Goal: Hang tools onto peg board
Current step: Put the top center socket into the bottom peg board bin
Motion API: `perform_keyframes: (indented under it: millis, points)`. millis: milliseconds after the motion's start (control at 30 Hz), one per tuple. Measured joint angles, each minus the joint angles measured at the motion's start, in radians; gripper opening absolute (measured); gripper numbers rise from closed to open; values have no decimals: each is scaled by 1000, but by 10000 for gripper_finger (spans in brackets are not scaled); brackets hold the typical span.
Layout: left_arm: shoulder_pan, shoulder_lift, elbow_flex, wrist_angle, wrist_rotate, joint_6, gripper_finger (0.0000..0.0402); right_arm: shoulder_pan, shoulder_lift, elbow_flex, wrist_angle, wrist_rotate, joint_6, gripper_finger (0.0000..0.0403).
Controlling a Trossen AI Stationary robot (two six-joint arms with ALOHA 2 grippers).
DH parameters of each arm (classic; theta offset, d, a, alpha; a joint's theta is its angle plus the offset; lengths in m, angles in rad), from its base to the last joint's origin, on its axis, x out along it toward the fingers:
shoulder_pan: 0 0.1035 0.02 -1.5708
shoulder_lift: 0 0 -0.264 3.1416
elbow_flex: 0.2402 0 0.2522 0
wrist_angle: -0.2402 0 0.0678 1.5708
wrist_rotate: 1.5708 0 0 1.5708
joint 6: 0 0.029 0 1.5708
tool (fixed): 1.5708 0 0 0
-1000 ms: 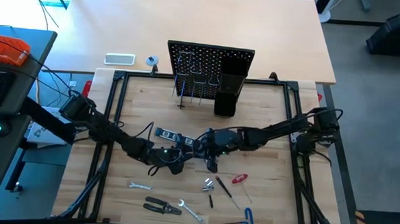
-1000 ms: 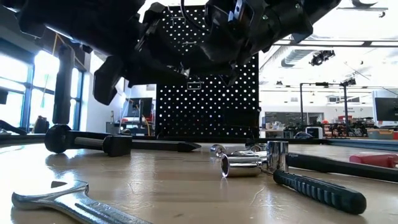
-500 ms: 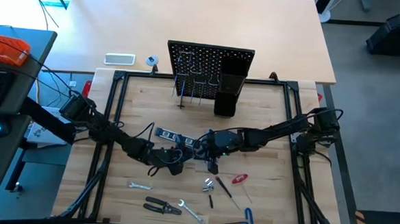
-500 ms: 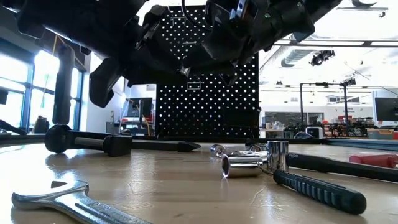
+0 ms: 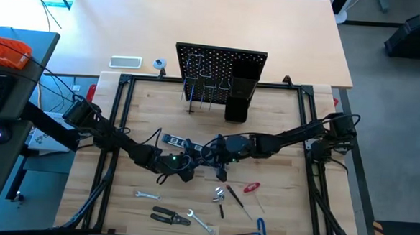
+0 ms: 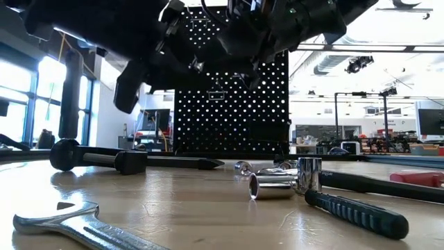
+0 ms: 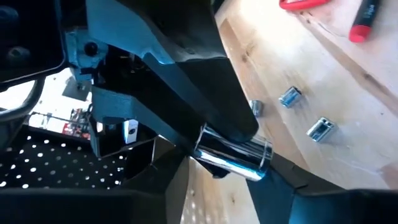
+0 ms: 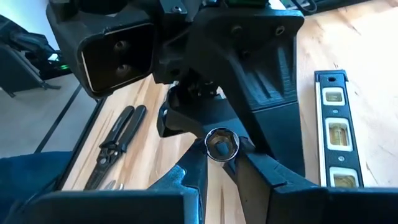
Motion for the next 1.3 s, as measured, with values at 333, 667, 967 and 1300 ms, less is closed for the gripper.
perform_keyframes:
  millis: [333, 667, 967, 1300]
  points:
    - [-4, 0, -1, 27, -18, 46, 169, 0, -1, -1, -11, -1, 0, 53]
    - [-38, 0, -3, 25, -34, 121, 171, 0, -1, -3, -25, -17, 8, 53]
    - [-47, 0, -4, 22, -22, 120, 193, 1, 0, -6, -33, -21, 8, 53]
    - [-55, -2, -4, 28, 37, 93, 214, 0, 2, -7, -48, -17, 9, 53]
